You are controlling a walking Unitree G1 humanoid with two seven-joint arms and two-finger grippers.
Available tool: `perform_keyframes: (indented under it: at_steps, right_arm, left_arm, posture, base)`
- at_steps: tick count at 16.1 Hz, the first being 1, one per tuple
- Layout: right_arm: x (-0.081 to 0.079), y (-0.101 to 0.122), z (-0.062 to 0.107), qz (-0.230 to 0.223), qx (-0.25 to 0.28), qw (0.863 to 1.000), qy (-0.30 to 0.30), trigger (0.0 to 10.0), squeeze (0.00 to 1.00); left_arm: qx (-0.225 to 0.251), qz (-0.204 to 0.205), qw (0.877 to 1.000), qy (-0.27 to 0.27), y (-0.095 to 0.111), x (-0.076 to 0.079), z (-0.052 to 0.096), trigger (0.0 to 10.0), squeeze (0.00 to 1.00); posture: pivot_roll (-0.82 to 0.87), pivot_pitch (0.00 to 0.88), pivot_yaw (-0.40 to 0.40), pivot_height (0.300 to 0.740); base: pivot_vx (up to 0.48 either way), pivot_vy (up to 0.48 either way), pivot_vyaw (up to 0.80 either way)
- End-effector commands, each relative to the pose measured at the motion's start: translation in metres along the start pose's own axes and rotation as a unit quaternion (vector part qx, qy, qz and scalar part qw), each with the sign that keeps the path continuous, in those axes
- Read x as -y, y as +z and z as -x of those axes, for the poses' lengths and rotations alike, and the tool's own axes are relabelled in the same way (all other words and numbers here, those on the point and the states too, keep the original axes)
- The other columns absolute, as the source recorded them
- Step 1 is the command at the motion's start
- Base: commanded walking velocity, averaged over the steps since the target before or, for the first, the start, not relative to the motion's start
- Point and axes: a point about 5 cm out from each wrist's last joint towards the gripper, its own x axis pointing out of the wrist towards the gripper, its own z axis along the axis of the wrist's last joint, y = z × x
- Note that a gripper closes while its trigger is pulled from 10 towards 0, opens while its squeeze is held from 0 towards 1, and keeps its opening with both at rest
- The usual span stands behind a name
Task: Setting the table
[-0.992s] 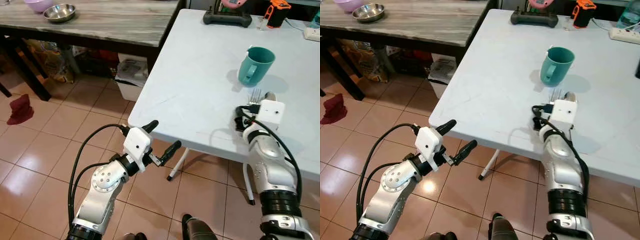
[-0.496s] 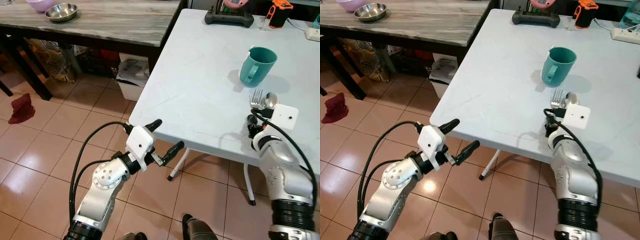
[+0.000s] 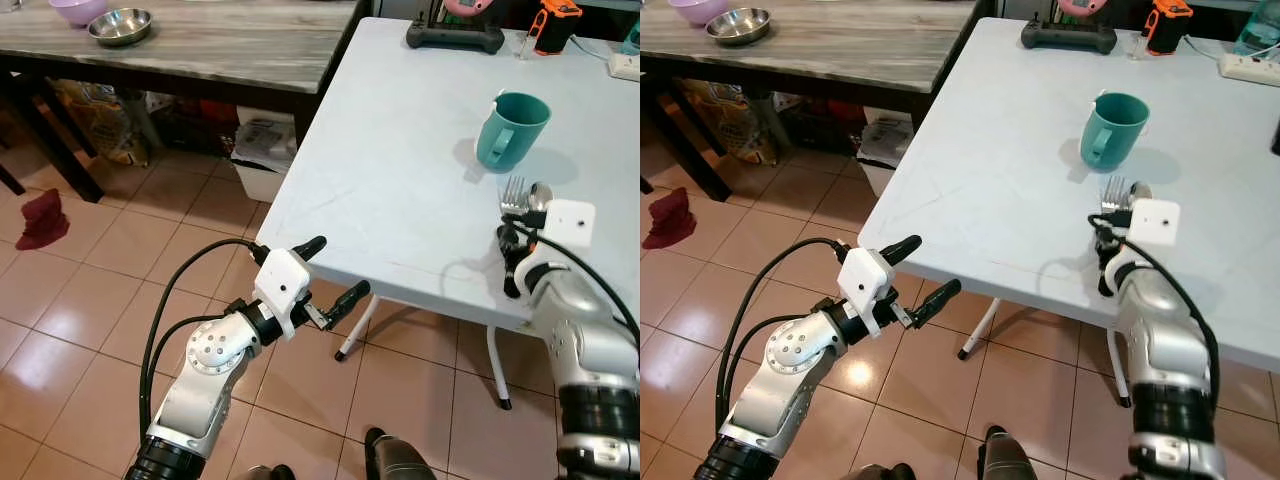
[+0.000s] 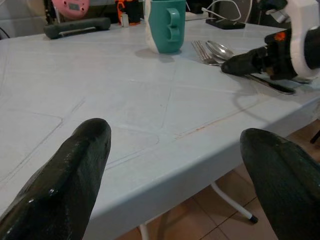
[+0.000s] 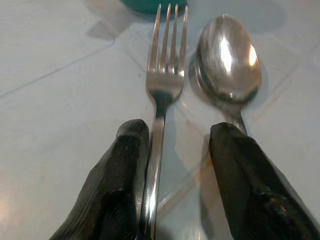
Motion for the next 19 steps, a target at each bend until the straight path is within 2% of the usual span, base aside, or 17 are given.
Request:
perform_keyframes:
  at_steps: [1, 3, 4, 5, 9, 14, 19]
  right_arm:
    - [-0.002, -0.001, -0.003, 0.005, -0.005, 1.0, 0.008, 10.0, 0.0]
    - [-0.005, 0.001, -0.007, 0.003, -0.003, 1.0, 0.024, 10.0, 0.0]
    - [-0.007, 0.001, -0.008, 0.0, -0.003, 0.999, 0.032, 2.6, 0.0]
    - [-0.008, 0.0, -0.008, -0.002, -0.005, 0.999, 0.036, 0.0, 0.0]
    - [-0.015, -0.011, -0.004, -0.009, -0.031, 0.998, 0.052, 0.0, 0.0]
    - [-0.011, -0.02, -0.001, -0.017, -0.049, 0.998, 0.048, 0.0, 0.0]
    - [-0.011, -0.025, 0.001, -0.025, -0.056, 0.997, 0.043, 0.0, 0.0]
  left_arm:
    - [-0.01, -0.003, 1.0, -0.011, -0.002, 0.002, 0.001, 10.0, 0.0]
    - [-0.013, -0.005, 1.0, -0.012, -0.002, 0.003, 0.002, 10.0, 0.0]
    - [-0.014, -0.006, 1.0, -0.013, -0.002, 0.003, 0.002, 10.0, 0.0]
    - [-0.015, -0.006, 1.0, -0.013, -0.002, 0.003, 0.002, 10.0, 0.0]
    - [-0.017, -0.005, 1.0, -0.019, -0.002, 0.002, 0.003, 10.0, 0.0]
    - [-0.018, 0.0, 0.999, -0.034, -0.002, 0.003, 0.001, 10.0, 0.0]
    - [-0.001, 0.022, 0.998, -0.059, 0.002, 0.008, 0.001, 10.0, 0.0]
  posture:
    - [-0.26, 0.203, 0.067, 0.74]
    - [-0.26, 0.202, 0.067, 0.74]
    - [-0.25, 0.203, 0.065, 0.74]
    - [-0.25, 0.203, 0.065, 0.74]
    - [-0.25, 0.202, 0.067, 0.74]
    - [-0.26, 0.201, 0.068, 0.74]
    - [-0.27, 0.2, 0.069, 0.74]
  base:
    - [0.0, 0.0, 0.0]
    - [0.0, 0.0, 0.0]
    - [0.0, 0.0, 0.0]
    - [0.0, 0.0, 0.0]
    - [0.0, 0.0, 0.0]
    - [0.0, 0.0, 0.0]
    - [0.0, 0.0, 0.0]
